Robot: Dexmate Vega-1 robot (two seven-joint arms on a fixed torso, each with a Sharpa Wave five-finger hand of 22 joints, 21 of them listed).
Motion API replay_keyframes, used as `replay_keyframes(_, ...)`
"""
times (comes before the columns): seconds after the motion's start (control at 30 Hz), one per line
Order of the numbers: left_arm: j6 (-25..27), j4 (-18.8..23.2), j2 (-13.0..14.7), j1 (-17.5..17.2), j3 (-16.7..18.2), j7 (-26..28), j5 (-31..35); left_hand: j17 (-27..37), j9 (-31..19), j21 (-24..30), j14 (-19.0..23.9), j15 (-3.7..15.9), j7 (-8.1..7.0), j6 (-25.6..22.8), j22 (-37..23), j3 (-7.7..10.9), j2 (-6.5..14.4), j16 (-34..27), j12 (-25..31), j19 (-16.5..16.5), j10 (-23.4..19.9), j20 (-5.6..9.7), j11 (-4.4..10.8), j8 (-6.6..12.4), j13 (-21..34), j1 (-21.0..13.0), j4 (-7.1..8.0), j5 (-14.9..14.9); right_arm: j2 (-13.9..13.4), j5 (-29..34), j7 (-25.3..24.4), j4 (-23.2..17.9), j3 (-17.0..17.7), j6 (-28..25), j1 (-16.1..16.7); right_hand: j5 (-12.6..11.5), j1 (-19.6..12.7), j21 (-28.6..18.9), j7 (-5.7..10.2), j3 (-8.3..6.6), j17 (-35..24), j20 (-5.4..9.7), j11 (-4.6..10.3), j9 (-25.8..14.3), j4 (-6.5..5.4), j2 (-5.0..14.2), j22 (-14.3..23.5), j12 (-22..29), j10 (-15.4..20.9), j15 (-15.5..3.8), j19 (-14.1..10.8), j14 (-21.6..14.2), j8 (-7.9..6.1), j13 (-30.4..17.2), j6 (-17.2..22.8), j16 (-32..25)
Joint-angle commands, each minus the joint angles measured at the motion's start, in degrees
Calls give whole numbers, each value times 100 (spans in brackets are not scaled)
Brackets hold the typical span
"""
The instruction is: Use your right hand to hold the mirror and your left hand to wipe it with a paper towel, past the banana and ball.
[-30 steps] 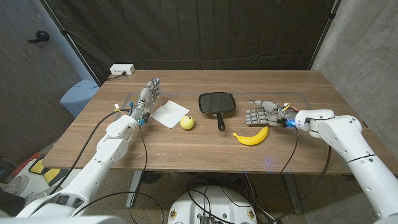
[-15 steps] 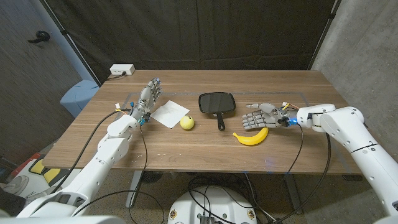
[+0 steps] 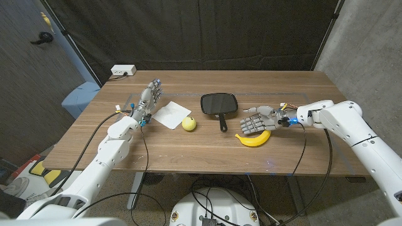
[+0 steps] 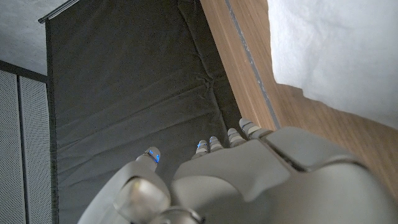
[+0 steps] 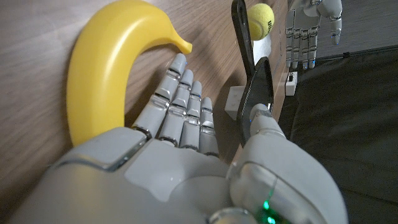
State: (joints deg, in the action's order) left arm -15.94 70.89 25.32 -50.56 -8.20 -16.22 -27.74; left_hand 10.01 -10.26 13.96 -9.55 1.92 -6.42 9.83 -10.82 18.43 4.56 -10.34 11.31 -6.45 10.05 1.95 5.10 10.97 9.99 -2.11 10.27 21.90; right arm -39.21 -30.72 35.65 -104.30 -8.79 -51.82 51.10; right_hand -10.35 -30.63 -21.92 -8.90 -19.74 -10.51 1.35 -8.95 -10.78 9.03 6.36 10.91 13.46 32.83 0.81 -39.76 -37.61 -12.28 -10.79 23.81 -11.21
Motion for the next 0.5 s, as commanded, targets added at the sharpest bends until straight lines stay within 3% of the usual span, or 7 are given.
replay_keyframes(0.03,-62,-32,-19,-7,19,8,-17,11,-25,-3,-459,199,51,463,-5,14,472,-1,3,-3,305,108,-16,-4,30,34,2,-24,-13,71,345,139,-393,-2,-285,2,-30,11,-268,-2,-11,18,-33,-34,-50,-59,12,-3,-10,19,-28,31,12,-18,-7,5)
replay_keyframes(0.5,-90,-26,-28,-39,48,4,-60,11,-26,-11,-454,195,46,463,-6,14,476,-3,2,3,299,111,-40,-5,30,38,3,-24,71,161,554,191,-721,-22,-487,-30,-132,-6,-256,-37,-9,84,10,-37,-42,-23,12,-30,11,-61,-76,-31,10,-18,27,-1)
